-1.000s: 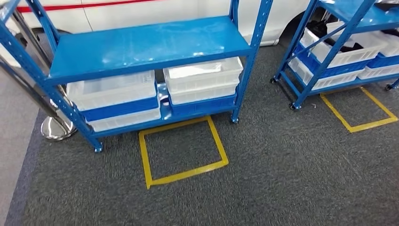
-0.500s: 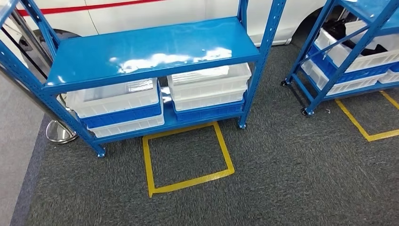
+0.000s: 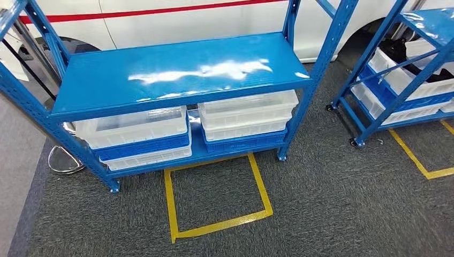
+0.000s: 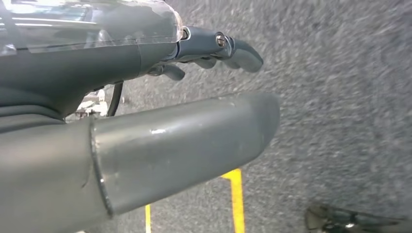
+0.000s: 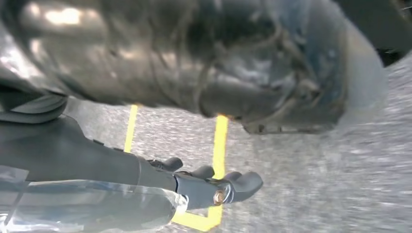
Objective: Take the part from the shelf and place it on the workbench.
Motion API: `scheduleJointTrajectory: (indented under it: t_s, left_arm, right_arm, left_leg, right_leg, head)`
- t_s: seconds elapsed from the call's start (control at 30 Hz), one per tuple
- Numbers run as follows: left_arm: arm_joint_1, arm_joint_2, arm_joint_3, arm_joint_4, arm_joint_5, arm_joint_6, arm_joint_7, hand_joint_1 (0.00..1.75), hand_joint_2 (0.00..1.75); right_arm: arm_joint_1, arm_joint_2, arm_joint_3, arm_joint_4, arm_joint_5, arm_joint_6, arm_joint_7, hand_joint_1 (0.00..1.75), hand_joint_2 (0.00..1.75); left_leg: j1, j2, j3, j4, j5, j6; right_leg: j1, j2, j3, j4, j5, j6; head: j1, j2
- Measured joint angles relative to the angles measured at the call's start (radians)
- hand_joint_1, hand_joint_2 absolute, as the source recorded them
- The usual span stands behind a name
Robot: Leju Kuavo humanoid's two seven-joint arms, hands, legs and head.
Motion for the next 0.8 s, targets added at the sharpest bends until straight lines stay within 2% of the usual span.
scheduleJointTrajectory:
  t_s: [0.03,0.07,0.1,0.13,0.17,0.2,0.27,0.3,0.33,0.4,0.43,0.47,0.5,0.53,0.57,0.6,0.63,0.67,0.7,0.77,0.8]
  left_arm:
    - [-0.001,0.0,0.0,0.0,0.0,0.0,0.0,0.0,0.0]
    - [-0.001,0.0,0.0,0.0,0.0,0.0,0.0,0.0,0.0]
    - [-0.001,0.0,0.0,0.0,0.0,0.0,0.0,0.0,0.0]
    - [-0.001,-0.001,0.0,0.0,0.0,0.0,0.0,0.0,0.0]
    - [0.0,-0.001,0.0,0.0,0.0,-0.001,0.001,0.0,0.0]
    - [0.002,-0.002,0.001,0.0,0.0,-0.002,0.002,0.0,0.0]
    - [0.003,-0.004,0.002,0.0,-0.001,-0.004,0.005,0.0,0.0]
    - [0.002,-0.005,0.002,0.0,-0.001,-0.005,0.005,0.0,0.0]
    - [0.001,-0.006,0.003,-0.001,-0.001,-0.006,0.005,0.0,0.0]
    - [-0.003,-0.006,0.003,-0.003,-0.002,-0.006,0.005,0.0,0.0]
    - [-0.005,-0.006,0.003,-0.005,-0.002,-0.006,0.005,0.0,0.0]
    - [-0.008,-0.006,0.003,-0.006,-0.002,-0.006,0.005,0.0,0.0]
    - [-0.009,-0.006,0.003,-0.007,-0.002,-0.007,0.005,0.0,0.0]
    - [-0.01,-0.007,0.003,-0.007,-0.002,-0.008,0.005,0.0,0.0]
    - [-0.009,-0.007,0.003,-0.007,-0.002,-0.008,0.006,0.0,0.0]
    - [-0.007,-0.007,0.004,-0.007,-0.002,-0.009,0.006,0.0,0.0]
    - [-0.005,-0.007,0.004,-0.007,-0.003,-0.009,0.006,0.0,0.0]
    - [-0.003,-0.007,0.004,-0.008,-0.003,-0.009,0.007,0.0,0.0]
    - [0.0,-0.007,0.005,-0.008,-0.005,-0.008,0.007,0.0,0.0]
    - [0.008,-0.006,0.006,-0.008,-0.008,-0.007,0.008,0.0,0.0]
    - [0.011,-0.006,0.007,-0.008,-0.009,-0.006,0.008,0.0,0.0]
  right_arm:
    - [0.0,0.0,0.0,0.0,0.0,0.0,0.0,0.0,0.0]
    - [0.0,0.0,0.0,0.0,0.0,0.0,0.0,0.0,0.0]
    - [0.001,0.0,0.0,0.0,0.0,0.0,0.0,0.0,0.0]
    - [0.003,0.0,0.0,0.0,0.0,0.0,0.0,0.0,0.0]
    - [0.005,0.0,0.0,0.0,0.0,0.0,0.0,0.0,0.0]
    - [0.009,0.0,0.0,0.0,0.001,0.0,0.0,0.0,0.0]
    - [0.017,-0.001,-0.002,0.0,0.003,0.002,0.0,0.0,0.0]
    - [0.017,-0.001,-0.003,0.0,0.004,0.002,0.0,0.0,0.0]
    - [0.015,-0.002,-0.005,0.0,0.004,0.003,0.0,0.0,0.0]
    - [0.009,-0.001,-0.006,0.0,0.005,0.003,0.0,0.0,0.0]
    - [0.009,-0.001,-0.007,0.0,0.005,0.004,0.0,0.0,0.0]
    - [0.008,0.0,-0.008,0.0,0.005,0.004,0.0,0.0,0.0]
    - [0.007,0.0,-0.008,0.0,0.005,0.005,0.0,0.0,0.0]
    - [0.006,0.0,-0.009,0.0,0.005,0.005,0.0,0.0,0.44]
    - [0.005,0.0,-0.01,0.0,0.006,0.006,0.0,0.0,0.87]
    - [0.005,0.0,-0.01,0.0,0.006,0.007,0.0,0.0,0.87]
    - [0.005,0.0,-0.01,0.0,0.006,0.007,0.0,0.0,0.87]
    - [0.006,0.0,-0.011,0.0,0.006,0.008,0.0,0.0,0.44]
    - [0.006,0.0,-0.013,0.0,0.005,0.008,0.001,0.0,0.0]
    - [0.005,0.001,-0.02,0.001,0.001,0.01,0.003,0.0,0.0]
    - [0.002,0.002,-0.023,0.001,-0.002,0.011,0.004,0.0,0.0]
  left_leg:
    - [0.0,-0.001,0.016,-0.004,-0.011,0.003]
    - [0.0,-0.004,0.033,-0.007,-0.024,0.004]
    - [0.0,-0.007,0.051,-0.009,-0.038,0.004]
    - [0.001,-0.011,0.071,-0.009,-0.052,0.003]
    - [0.001,-0.014,0.092,-0.01,-0.068,0.0]
    - [0.001,-0.016,0.111,-0.01,-0.085,-0.002]
    - [-0.001,-0.019,0.142,-0.007,-0.118,-0.01]
    - [-0.002,-0.021,0.154,-0.01,-0.132,-0.016]
    - [-0.004,-0.022,0.166,-0.01,-0.139,-0.023]
    - [-0.004,-0.021,0.171,0.013,-0.126,-0.035]
    - [-0.004,-0.018,0.155,0.054,-0.106,-0.039]
    - [-0.002,-0.015,0.124,0.11,-0.092,-0.044]
    - [0.0,-0.011,0.083,0.173,-0.092,-0.049]
    - [0.001,-0.009,0.04,0.227,-0.114,-0.053]
    - [0.002,-0.007,0.002,0.261,-0.155,-0.057]
    - [0.003,-0.005,-0.029,0.275,-0.201,-0.058]
    - [0.003,-0.004,-0.049,0.265,-0.235,-0.058]
    - [0.003,-0.004,-0.061,0.235,-0.243,-0.057]
    - [0.003,-0.007,-0.066,0.188,-0.21,-0.054]
    - [0.002,-0.03,-0.077,0.083,-0.056,-0.046]
    - [0.0,-0.038,-0.081,0.051,0.01,-0.041]
  right_leg:
    - [-0.001,0.001,-0.045,0.049,-0.03,0.002]
    - [-0.001,0.001,-0.084,0.079,-0.073,0.006]
    - [-0.002,0.001,-0.113,0.088,-0.115,0.008]
    - [-0.003,0.001,-0.132,0.075,-0.141,0.009]
    - [-0.003,0.001,-0.142,0.042,-0.139,0.009]
    - [-0.002,0.001,-0.147,-0.007,-0.098,0.007]
    - [0.003,0.002,-0.154,-0.102,0.047,-0.004]
    - [0.006,0.003,-0.152,-0.129,0.104,-0.011]
    - [0.008,0.004,-0.149,-0.141,0.131,-0.019]
    - [0.007,0.005,-0.12,-0.155,0.123,-0.033]
    - [0.005,0.005,-0.102,-0.166,0.117,-0.041]
    - [0.003,0.004,-0.083,-0.176,0.111,-0.047]
    - [0.002,0.003,-0.064,-0.186,0.102,-0.052]
    - [0.002,0.003,-0.046,-0.193,0.092,-0.054]
    - [0.002,0.003,-0.028,-0.198,0.08,-0.055]
    - [0.002,0.004,-0.009,-0.202,0.067,-0.055]
    - [0.002,0.006,0.011,-0.203,0.053,-0.054]
    - [0.001,0.009,0.032,-0.203,0.039,-0.052]
    - [0.001,0.012,0.051,-0.203,0.024,-0.049]
    - [0.001,0.024,0.076,-0.198,-0.004,-0.041]
    - [0.001,0.031,0.079,-0.195,-0.017,-0.035]
  head:
    - [0.0,0.0]
    - [0.0,0.0]
    - [0.0,0.0]
    - [0.0,0.0]
    - [0.0,0.0]
    - [0.0,0.0]
    - [0.0,0.0]
    - [0.0,0.0]
    - [-0.001,0.0]
    - [0.0,0.0]
    - [0.0,0.0]
    - [-0.001,0.0]
    - [-0.001,0.0]
    - [-0.001,0.0]
    - [-0.001,0.0]
    - [-0.001,0.0]
    - [-0.001,0.0]
    - [-0.001,0.0]
    - [-0.001,0.0]
    - [0.0,0.0]
    - [0.0,0.0]
